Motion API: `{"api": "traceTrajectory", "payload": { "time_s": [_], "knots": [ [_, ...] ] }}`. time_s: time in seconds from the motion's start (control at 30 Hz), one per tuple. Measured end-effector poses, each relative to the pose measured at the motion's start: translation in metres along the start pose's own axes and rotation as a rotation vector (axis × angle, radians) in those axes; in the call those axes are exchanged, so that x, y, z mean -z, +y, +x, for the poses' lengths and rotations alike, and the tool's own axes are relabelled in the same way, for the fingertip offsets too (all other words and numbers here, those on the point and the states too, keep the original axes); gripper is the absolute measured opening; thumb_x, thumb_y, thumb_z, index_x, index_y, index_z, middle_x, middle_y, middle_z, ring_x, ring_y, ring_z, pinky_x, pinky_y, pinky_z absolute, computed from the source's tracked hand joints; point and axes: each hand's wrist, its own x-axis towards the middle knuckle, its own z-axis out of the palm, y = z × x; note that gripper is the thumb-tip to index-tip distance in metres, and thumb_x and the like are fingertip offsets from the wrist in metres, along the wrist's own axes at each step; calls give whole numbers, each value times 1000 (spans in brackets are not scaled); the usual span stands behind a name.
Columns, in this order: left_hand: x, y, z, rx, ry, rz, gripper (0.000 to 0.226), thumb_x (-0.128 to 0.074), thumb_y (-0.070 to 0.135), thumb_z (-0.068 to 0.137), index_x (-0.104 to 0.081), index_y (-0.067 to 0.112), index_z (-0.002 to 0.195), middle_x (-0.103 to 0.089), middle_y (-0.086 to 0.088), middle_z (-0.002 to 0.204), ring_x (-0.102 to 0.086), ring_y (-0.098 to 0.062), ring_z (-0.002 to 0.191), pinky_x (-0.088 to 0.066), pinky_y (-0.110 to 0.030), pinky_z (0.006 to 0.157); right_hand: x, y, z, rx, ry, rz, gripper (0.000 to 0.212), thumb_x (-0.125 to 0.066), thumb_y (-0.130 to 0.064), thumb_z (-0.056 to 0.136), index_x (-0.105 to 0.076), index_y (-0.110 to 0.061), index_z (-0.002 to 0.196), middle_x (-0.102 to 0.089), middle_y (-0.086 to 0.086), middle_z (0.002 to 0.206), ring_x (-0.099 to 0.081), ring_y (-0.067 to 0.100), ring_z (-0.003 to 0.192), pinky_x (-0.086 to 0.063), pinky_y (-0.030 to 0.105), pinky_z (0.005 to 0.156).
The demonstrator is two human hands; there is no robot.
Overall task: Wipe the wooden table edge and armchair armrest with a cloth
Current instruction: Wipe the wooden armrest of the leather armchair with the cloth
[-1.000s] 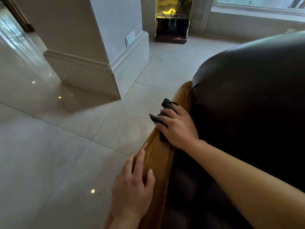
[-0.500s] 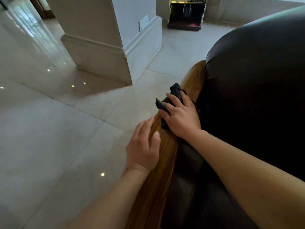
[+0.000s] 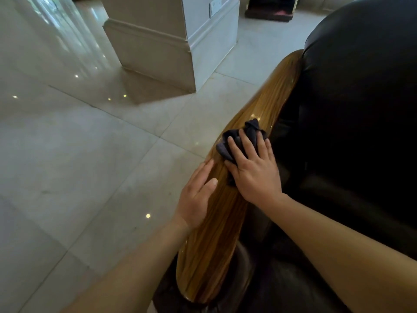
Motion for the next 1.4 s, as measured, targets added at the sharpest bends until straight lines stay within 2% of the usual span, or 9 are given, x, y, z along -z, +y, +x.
{"api": "traceTrajectory", "payload": {
  "time_s": [0.27,0.43,0.6,0.77,0.83,1.03,1.17,1.27,1.4],
  "knots": [
    [3,6,-38,199,48,-636,67,-47,43,88,-31,23,150,-41,0,152,-39,-14,138,-29,-46,117,-11,-39,-67,125,-2,-24,57,-29,-54,102,-17,-37,155,-17,5,165,4,38,151,-9,57,119],
    [16,-6,-47,282,20,-650,61,-41,40,95,-26,22,152,-37,4,154,-44,-2,131,-44,-21,99,-15,-56,-104,265,-40,-5,53,-32,-47,103,-23,-37,154,-16,3,165,4,39,151,-8,59,119],
    [14,-4,-47,309,-11,-614,57,-41,35,93,-33,21,148,-38,-1,153,-37,-16,139,-30,-40,115,-4,-25,-98,522,-109,-39,54,-33,-52,100,-25,-41,152,-20,-4,164,-2,33,152,-4,52,122],
    [6,2,-50,313,6,-654,57,-43,30,92,-38,17,148,-42,-14,150,-40,-32,138,-30,-54,114,9,-4,-28,57,-14,27,56,-27,-58,99,-32,-37,151,-29,2,161,-14,38,149,-11,52,121],
    [5,0,-51,337,32,-749,50,-35,25,99,-37,12,147,-47,-18,146,-48,-32,132,-35,-52,111,1,-16,-31,7,24,22,54,-25,-56,101,-31,-36,151,-28,4,161,-12,39,149,-9,53,121],
    [15,0,-58,379,130,-889,42,-32,21,102,-42,10,142,-56,-7,135,-65,-6,104,-53,-20,80,-24,-47,-98,285,19,41,53,-33,-51,102,-26,-39,152,-18,-2,165,-3,38,151,-8,57,120],
    [15,0,-69,388,128,-703,47,-31,28,103,-37,16,147,-45,-1,148,-44,-10,132,-40,-18,94,-34,-68,-148,456,-80,73,59,-42,-44,98,-23,-38,154,-10,-2,166,1,40,151,-8,60,119],
    [12,-1,-74,364,147,-611,44,-32,35,101,-47,24,141,-52,9,141,-48,3,124,-41,-11,89,-34,-85,-161,530,-138,96,58,-45,-41,97,-30,-35,152,-17,0,165,0,41,150,-8,60,119],
    [22,-2,-76,402,217,-575,43,-35,38,100,-53,24,136,-60,5,133,-52,-8,124,-41,-32,102,-33,-102,-149,766,-198,65,43,-44,-38,97,-52,-23,137,-44,5,150,-10,43,149,-6,59,119]
  ]
}}
